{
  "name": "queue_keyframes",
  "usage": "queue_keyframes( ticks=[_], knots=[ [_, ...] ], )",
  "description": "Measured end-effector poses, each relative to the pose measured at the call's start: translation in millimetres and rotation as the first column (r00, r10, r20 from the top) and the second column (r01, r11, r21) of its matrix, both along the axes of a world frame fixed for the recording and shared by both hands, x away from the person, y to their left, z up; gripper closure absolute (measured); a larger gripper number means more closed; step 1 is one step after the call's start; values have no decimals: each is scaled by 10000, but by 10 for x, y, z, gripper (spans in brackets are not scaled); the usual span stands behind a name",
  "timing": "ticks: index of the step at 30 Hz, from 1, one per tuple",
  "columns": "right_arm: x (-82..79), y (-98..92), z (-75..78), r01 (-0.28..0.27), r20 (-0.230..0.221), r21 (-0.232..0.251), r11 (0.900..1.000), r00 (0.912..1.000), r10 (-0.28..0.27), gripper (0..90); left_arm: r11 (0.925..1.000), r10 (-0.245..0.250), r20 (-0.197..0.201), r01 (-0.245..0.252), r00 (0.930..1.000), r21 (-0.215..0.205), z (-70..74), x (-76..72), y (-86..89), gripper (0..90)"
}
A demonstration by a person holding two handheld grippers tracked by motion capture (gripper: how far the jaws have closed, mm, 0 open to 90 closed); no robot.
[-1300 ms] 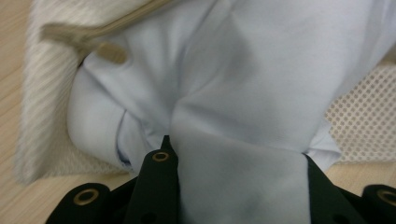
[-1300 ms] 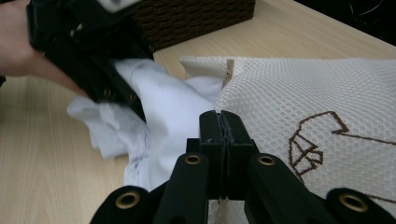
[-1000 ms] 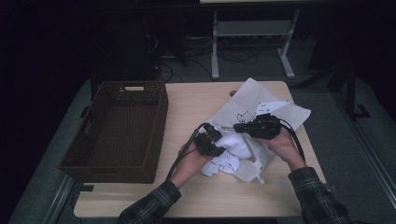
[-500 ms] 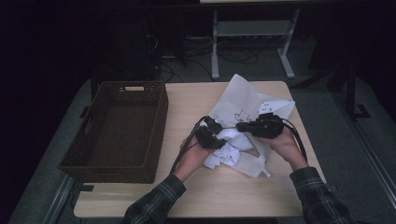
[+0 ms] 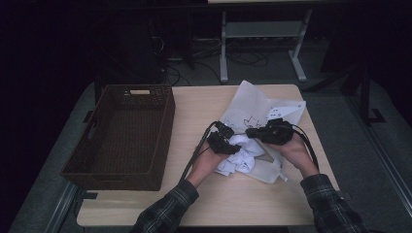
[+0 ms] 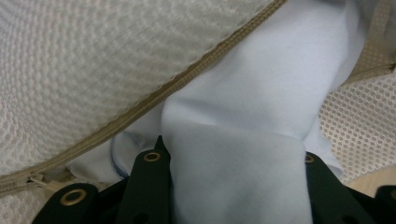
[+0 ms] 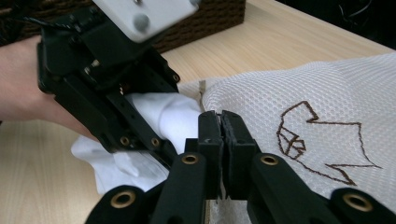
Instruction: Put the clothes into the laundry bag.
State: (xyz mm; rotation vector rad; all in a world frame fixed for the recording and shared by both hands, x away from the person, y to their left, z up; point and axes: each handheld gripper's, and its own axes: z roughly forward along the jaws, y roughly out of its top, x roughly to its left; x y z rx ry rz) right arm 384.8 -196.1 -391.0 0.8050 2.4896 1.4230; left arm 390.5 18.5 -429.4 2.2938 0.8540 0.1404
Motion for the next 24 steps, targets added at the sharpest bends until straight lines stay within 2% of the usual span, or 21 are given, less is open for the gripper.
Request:
queue_keyframes(
  ticks=[4,5,6,8,9,10,11,13,17,20,24],
  knots=[
    [1,-65,3,40,-64,271,9996,10000,-38,721,10000,-35,-47,35,10000,56,-30,28,12,637],
    [1,-65,3,40,-64,271,9996,10000,-38,721,10000,-35,-47,35,10000,56,-30,28,12,637],
    [-18,-108,24,205,0,382,9991,9998,-205,630,10000,-58,-92,58,9999,36,-32,40,24,637],
    [-38,-158,33,340,77,393,9986,9994,-343,558,10000,-46,-58,46,10000,42,-30,46,33,637],
    [-38,-158,33,340,77,393,9986,9994,-343,558,10000,-46,-58,46,10000,42,-30,46,33,637],
    [-80,-223,36,688,254,201,9974,9973,-693,511,10000,-63,-64,63,10000,46,-30,52,40,637],
    [-80,-223,36,688,254,201,9974,9973,-693,511,10000,-39,-60,39,10000,23,-31,56,45,637],
    [-162,-340,29,965,346,-177,9952,9948,-958,504,10000,-30,-74,30,10000,61,-27,72,68,636],
    [-274,-476,7,1189,217,-499,9917,9928,-1179,495,10000,-24,-82,25,10000,67,-24,79,88,630],
    [-425,-656,-112,1570,-79,-732,9849,9874,-1580,493,9998,-84,-134,86,9999,159,-14,81,110,635],
    [-503,-693,-275,1578,-526,-1077,9816,9850,-1641,491,9996,-145,-113,147,9998,227,-8,79,120,642]
  ],
)
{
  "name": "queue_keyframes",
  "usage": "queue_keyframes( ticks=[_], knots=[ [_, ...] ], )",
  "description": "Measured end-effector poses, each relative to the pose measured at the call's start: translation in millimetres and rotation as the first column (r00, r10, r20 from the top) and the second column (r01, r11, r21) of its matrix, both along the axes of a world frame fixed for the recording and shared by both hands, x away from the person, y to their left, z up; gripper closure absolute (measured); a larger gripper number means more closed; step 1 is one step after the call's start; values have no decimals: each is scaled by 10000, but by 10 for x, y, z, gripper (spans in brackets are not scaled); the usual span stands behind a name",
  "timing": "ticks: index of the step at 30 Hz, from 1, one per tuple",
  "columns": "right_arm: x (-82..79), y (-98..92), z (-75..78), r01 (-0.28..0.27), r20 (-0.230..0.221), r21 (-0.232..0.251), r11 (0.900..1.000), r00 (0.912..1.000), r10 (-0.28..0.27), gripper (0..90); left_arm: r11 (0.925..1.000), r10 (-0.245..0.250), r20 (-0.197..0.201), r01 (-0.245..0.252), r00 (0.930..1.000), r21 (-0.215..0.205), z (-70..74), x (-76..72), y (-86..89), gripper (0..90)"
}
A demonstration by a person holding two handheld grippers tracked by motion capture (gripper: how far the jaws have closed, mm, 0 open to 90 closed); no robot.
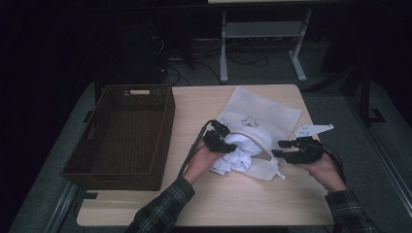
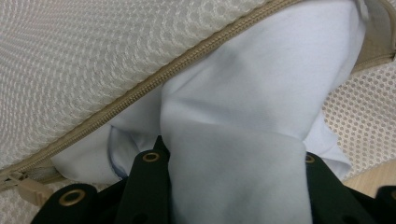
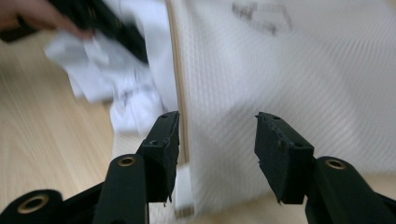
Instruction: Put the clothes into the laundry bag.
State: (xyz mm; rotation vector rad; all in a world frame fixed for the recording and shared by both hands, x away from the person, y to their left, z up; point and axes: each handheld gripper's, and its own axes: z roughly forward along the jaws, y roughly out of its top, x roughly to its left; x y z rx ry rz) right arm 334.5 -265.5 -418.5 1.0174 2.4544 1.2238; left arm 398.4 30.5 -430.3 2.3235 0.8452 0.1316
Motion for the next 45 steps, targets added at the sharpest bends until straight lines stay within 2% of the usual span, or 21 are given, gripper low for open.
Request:
queue_keyframes(
  ticks=[4,5,6,8,11,15,18,24,26,27,28,29,30,31,32,33,34,37,40,43,45],
  knots=[
    [-4,76,-151,-193,-486,-477,9987,9987,170,532,10000,-15,8,15,10000,15,1,0,1,650],
    [1,96,-175,-235,-572,-573,9981,9982,202,580,10000,2,27,-2,10000,41,0,-2,-2,653],
    [8,110,-193,-309,-598,-629,9975,9978,272,674,9999,18,60,-19,10000,101,-1,-4,-5,656],
    [0,147,-211,-400,-627,-755,9963,9974,353,777,9998,67,50,-68,10000,189,3,-3,-2,661],
    [-37,177,-187,-532,-546,-750,9958,9973,492,834,9996,211,-6,-211,9998,210,11,-5,8,662],
    [-147,249,-159,-709,-516,-486,9963,9963,684,842,9992,262,0,-262,9997,316,19,-16,4,662],
    [-217,290,-157,-780,-444,-541,9955,9961,757,841,9996,141,37,-142,9999,245,13,-32,3,641],
    [-222,277,-177,-746,-498,-561,9956,9962,719,834,9986,-153,19,154,9999,-507,138,-126,141,368],
    [-221,279,-177,-757,-476,-572,9955,9962,730,834,9967,-187,143,198,9997,-789,231,-188,232,329],
    [-221,279,-177,-757,-476,-572,9955,9962,730,834,9967,-187,143,198,9997,-789,231,-188,232,316],
    [-221,280,-174,-768,-442,-573,9954,9963,744,832,9946,-242,245,265,9994,-1002,307,-234,303,310],
    [-221,280,-174,-768,-442,-573,9954,9963,744,832,9946,-242,245,265,9994,-1002,307,-234,303,307],
    [-222,283,-174,-771,-427,-589,9953,9963,747,831,9919,-347,345,387,9988,-1213,393,-285,386,297],
    [-225,284,-172,-770,-428,-588,9953,9963,746,831,9919,-347,345,387,9988,-1213,393,-285,386,297],
    [-228,286,-167,-776,-453,-573,9953,9961,751,832,9894,-405,412,458,9983,-1376,470,-337,459,297],
    [-231,287,-163,-775,-479,-556,9954,9960,749,833,9894,-405,412,458,9983,-1376,470,-337,459,297],
    [-236,290,-158,-781,-514,-504,9957,9958,755,834,9871,-511,460,574,9976,-1495,531,-417,516,297],
    [-255,314,-140,-833,-518,-472,9954,9954,809,835,9839,-741,428,800,9963,-1598,580,-535,555,298],
    [-277,332,-150,-869,-547,-584,9945,9950,837,834,9805,-1084,408,1136,9933,-1605,583,-677,541,314],
    [-274,327,-155,-855,-553,-517,9950,9950,827,833,9759,-1506,340,1540,9880,-1548,517,-785,461,321],
    [-271,325,-156,-866,-555,-511,9949,9949,837,833,9741,-1736,476,1786,9837,-1385,462,-832,380,331]
  ],
)
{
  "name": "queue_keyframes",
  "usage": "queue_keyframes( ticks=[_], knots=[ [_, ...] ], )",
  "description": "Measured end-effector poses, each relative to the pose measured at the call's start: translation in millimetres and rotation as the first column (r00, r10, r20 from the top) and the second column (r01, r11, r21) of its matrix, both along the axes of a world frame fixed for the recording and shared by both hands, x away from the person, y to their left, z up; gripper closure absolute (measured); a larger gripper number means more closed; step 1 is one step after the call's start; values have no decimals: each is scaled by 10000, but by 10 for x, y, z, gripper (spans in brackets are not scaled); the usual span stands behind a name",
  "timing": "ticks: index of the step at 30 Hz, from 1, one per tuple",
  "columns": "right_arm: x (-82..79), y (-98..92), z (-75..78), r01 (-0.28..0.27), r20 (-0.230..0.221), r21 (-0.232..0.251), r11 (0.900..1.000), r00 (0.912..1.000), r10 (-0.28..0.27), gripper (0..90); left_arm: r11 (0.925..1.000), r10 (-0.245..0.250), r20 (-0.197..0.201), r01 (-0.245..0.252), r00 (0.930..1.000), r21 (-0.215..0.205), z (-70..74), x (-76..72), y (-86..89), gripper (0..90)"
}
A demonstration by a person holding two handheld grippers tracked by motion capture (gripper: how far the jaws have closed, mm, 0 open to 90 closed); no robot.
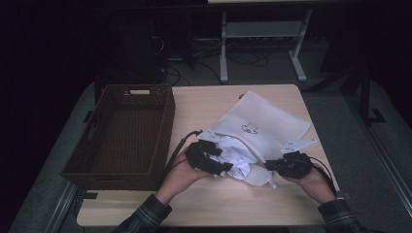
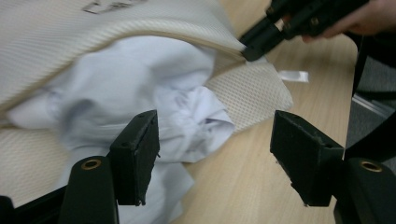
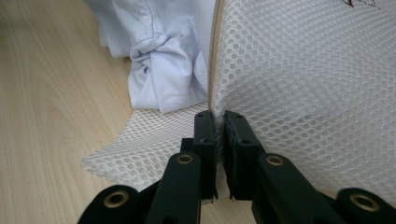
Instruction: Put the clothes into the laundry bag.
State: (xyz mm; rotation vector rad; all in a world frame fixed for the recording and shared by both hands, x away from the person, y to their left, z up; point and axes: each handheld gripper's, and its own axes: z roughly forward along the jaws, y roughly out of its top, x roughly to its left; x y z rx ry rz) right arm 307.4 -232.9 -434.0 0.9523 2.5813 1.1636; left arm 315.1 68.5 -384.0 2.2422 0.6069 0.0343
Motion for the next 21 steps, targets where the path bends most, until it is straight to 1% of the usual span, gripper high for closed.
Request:
queue_keyframes(
  ticks=[1,2,3,4,5,6,7,9,11,12,13,14,15,16,17,21],
  knots=[
    [1,1,0,-18,13,-10,10000,10000,18,834,9999,-103,-4,103,9999,43,-32,-14,-48,334],
    [1,1,0,-21,18,-8,10000,10000,21,834,9999,-103,-4,103,9999,43,-32,-14,-48,334],
    [1,1,1,-34,33,-6,10000,10000,34,834,9993,-326,-52,327,9995,198,-106,-26,-145,334],
    [1,1,1,-34,33,-6,10000,10000,34,834,9993,-326,-52,327,9995,198,-106,-26,-145,334],
    [2,0,2,-51,41,-2,10000,10000,51,834,9983,-377,-25,377,9993,434,-199,-16,-238,333],
    [2,0,2,-51,41,-2,10000,10000,51,834,9983,-377,-25,377,9993,434,-199,-16,-238,333],
    [2,0,1,-78,30,-6,10000,10000,78,834,9966,-302,204,286,9993,776,-310,10,-323,333],
    [1,0,1,-100,34,-8,9999,9999,100,834,9945,-246,278,216,9993,1026,-410,36,-383,337],
    [0,1,0,-135,27,-20,9999,9999,135,834,9925,-147,302,110,9994,1213,-489,50,-427,339],
    [1,1,-1,-147,18,-43,9999,9999,147,834,9903,-161,298,119,9994,1387,-536,59,-452,346],
    [2,0,-4,-162,16,-51,9999,9999,163,834,9885,-176,344,122,9993,1510,-562,65,-464,350],
    [2,0,-4,-167,13,-54,9998,9999,168,834,9885,-176,344,122,9993,1510,-562,65,-464,352],
    [2,0,-4,-175,14,-66,9998,9998,175,834,9861,-83,377,19,9993,1662,-620,74,-483,361],
    [2,0,-5,-173,7,-72,9998,9999,173,834,9861,-83,377,19,9993,1662,-620,74,-483,377],
    [2,1,-6,-179,2,-83,9998,9998,179,834,9840,-12,387,-57,9993,1778,-656,91,-482,398],
    [3,3,-10,-192,-25,-99,9998,9998,191,834,9803,27,625,-150,9980,1971,-695,106,-483,497]
  ],
)
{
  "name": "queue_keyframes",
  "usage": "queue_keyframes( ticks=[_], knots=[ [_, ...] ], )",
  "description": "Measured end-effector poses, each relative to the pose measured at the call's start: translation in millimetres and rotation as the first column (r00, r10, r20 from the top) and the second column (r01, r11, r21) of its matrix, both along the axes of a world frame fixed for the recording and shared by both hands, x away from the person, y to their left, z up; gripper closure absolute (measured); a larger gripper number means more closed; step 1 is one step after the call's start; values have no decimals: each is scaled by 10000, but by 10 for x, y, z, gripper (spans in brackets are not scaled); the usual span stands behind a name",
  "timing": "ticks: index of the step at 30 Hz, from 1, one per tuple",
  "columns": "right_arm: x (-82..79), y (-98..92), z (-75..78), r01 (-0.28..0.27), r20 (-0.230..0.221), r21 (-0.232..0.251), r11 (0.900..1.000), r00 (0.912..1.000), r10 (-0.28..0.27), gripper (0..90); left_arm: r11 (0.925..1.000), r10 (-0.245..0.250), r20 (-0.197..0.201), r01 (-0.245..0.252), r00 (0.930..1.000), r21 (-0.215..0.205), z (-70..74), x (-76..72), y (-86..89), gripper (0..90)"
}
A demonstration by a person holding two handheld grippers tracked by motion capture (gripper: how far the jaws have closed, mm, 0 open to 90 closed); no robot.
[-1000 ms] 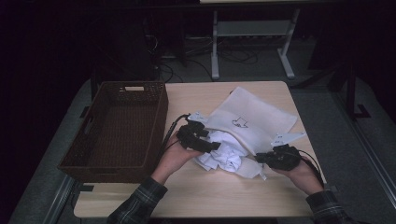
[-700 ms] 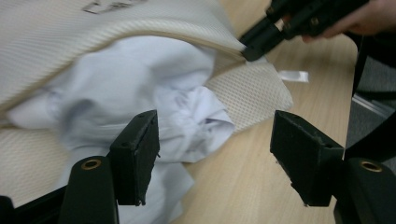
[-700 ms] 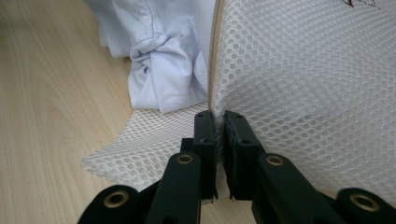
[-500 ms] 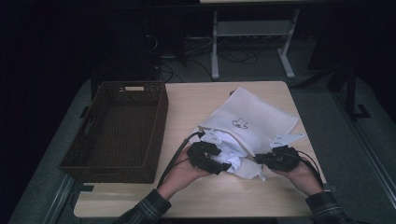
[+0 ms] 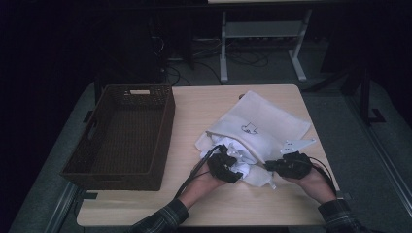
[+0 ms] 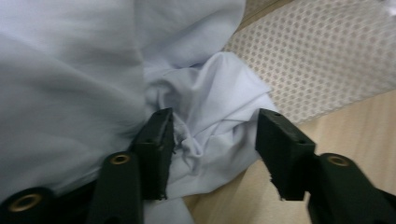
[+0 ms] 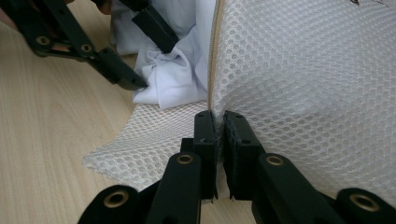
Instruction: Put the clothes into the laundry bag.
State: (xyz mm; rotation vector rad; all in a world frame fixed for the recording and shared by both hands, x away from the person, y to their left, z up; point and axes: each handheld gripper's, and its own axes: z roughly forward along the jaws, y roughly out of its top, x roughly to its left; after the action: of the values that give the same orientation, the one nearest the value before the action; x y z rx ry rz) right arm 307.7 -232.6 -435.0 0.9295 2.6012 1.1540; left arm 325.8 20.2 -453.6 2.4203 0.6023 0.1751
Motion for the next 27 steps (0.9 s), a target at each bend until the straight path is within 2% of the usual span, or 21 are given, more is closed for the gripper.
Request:
queue_keyframes(
  ticks=[5,7,8,9,10,11,12,13,14,16,18,20,22,25,27],
  knots=[
    [1,3,-3,-15,-6,-23,10000,10000,15,834,9999,128,290,-131,9995,99,-13,22,22,659],
    [3,2,-5,-21,-6,-21,10000,10000,21,833,9999,139,272,-141,9995,62,-14,31,29,754],
    [3,1,-6,-17,-12,-17,10000,10000,17,833,9999,85,109,-84,9999,-90,-18,63,52,790],
    [3,1,-6,-17,-12,-17,10000,10000,17,833,9999,85,109,-84,9999,-90,-18,63,52,813],
    [4,0,-7,-24,-10,-15,10000,10000,24,833,9995,75,-62,-76,10000,-294,-19,83,68,836],
    [4,0,-7,-24,-10,-15,10000,10000,24,833,9995,75,-62,-76,10000,-294,-19,83,68,846],
    [6,-3,-8,-11,-9,-19,10000,10000,11,826,9985,106,-325,-123,9994,-531,-8,98,87,851],
    [6,-3,-8,-11,-9,-19,10000,10000,11,826,9985,106,-325,-123,9994,-531,-8,98,87,854],
    [4,-5,2,112,54,-10,9999,9999,-112,799,9954,103,-650,-164,9978,-944,17,106,111,857],
    [-1,-6,25,229,172,74,9997,9996,-230,764,9940,84,-675,-158,9977,-1085,39,96,112,859],
    [-10,9,71,447,427,354,9984,9980,-462,703,9933,59,-634,-132,9980,-1148,57,83,109,860],
    [-10,48,116,547,734,346,9979,9957,-571,668,9929,38,-626,-112,9980,-1184,71,73,105,860],
    [19,108,141,586,824,359,9976,9947,-614,651,9923,54,-654,-135,9978,-1228,76,68,101,860],
    [63,176,137,608,853,153,9980,9944,-619,641,9920,81,-600,-156,9982,-1255,87,59,95,861],
    [107,283,92,698,868,-373,9969,9940,-664,663,9921,84,-520,-148,9986,-1244,106,49,88,861]
  ],
)
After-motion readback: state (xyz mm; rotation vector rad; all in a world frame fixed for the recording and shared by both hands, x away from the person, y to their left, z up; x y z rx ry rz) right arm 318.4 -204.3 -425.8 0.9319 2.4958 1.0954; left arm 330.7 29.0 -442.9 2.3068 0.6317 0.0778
